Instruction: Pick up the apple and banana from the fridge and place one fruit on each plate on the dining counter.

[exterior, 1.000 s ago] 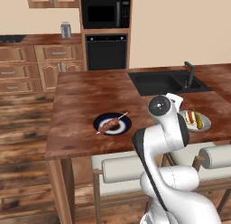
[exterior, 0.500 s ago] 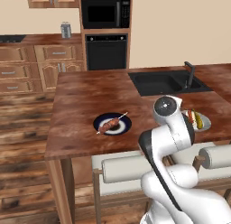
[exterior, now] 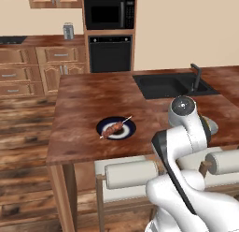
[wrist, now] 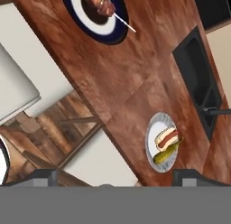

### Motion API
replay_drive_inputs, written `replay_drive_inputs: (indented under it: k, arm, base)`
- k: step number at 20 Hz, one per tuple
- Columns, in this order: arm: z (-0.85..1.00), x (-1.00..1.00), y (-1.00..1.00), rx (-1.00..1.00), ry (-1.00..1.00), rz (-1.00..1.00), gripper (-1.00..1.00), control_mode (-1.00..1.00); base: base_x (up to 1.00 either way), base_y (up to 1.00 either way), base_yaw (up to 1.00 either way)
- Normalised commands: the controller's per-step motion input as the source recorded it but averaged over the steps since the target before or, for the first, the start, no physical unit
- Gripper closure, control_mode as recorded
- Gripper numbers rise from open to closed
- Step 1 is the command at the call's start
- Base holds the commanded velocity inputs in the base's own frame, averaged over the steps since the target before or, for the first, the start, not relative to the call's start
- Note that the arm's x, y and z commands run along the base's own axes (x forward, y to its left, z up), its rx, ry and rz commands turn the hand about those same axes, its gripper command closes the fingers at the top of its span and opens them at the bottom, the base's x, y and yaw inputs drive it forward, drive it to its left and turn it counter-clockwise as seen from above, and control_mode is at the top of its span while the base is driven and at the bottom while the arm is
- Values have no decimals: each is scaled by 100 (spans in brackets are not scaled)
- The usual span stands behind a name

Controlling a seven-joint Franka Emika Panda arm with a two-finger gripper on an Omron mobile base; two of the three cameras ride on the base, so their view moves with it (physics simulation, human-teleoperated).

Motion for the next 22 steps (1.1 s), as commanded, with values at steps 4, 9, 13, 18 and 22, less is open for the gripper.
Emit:
replay_drive_inputs:
  k: [4, 9, 13, 18, 22]
  arm:
    - [0, 0, 0, 0, 0, 0, -100, 100]
    - [0, 0, 0, 0, 0, 0, -100, 100]
    - [0, 0, 0, 0, 0, 0, -100, 100]
    - [0, 0, 0, 0, 0, 0, -100, 100]
    - [0, 0, 0, 0, 0, 0, -100, 100]
  base:
    - [-53, -5, 0]
    - [-55, 11, 0]
    - [-39, 76, 0]
    - [-21, 97, 0]
    - [-2, 100, 0]
